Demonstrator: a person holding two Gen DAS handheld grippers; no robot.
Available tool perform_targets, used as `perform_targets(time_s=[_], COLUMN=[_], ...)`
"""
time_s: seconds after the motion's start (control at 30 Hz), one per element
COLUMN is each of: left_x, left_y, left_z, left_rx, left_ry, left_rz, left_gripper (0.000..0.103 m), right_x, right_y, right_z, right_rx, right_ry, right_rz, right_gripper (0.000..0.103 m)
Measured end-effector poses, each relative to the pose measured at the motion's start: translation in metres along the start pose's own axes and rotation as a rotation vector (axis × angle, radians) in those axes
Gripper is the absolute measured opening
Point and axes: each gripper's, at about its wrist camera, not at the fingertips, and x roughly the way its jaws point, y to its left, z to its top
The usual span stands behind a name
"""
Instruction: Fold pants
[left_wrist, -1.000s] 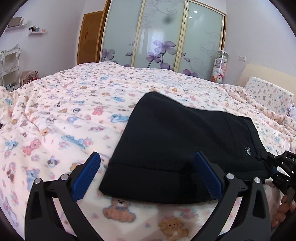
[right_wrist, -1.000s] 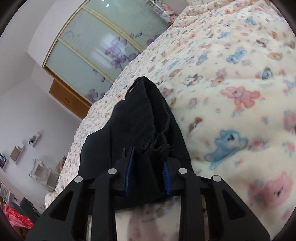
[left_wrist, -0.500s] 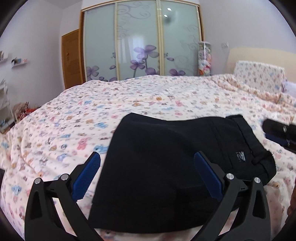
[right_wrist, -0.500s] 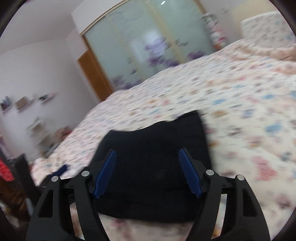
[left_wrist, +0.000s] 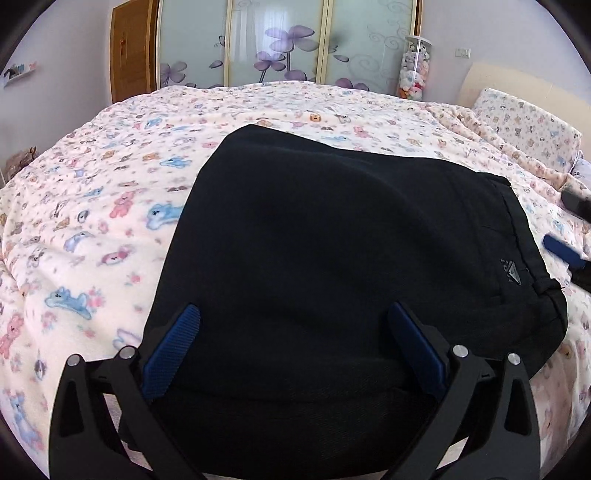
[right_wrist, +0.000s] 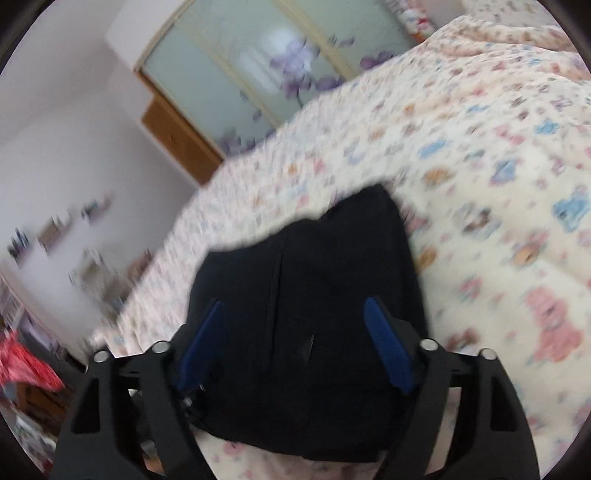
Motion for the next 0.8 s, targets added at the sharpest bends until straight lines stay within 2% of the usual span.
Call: perform_targets(time_s=[0.17, 0.33, 0.6, 0.8], left_x=[-0.002, -0.007, -0.011, -0.015], left_y=[-0.001, 0.002, 0.001, 0.002], left_z=[-0.001, -0.003, -0.004, -0.004], left_rx=[-0.003, -0.017, -0.016, -0.021], left_ry=[-0.012, -0.037, -0.054, -0.078], left_rz=[-0.003, -0.013, -0.004, 0.009], left_gripper=[0.101, 0.101, 0.101, 0.101], right_x=[0.019, 0.033, 0.045, 0.057], right_y=[-0.042, -0.058, -0.046, -0.045], right_z=[0.021, 0.018, 0.005, 0.002], right_rx=[0.114, 0.150, 0.015, -0.039], right_ry=[0.160, 0.235, 0.331, 0.335], right_rz=[-0.019, 0.006, -0.023, -0.044], right_gripper=[0.081, 0.081, 0.081, 0.081])
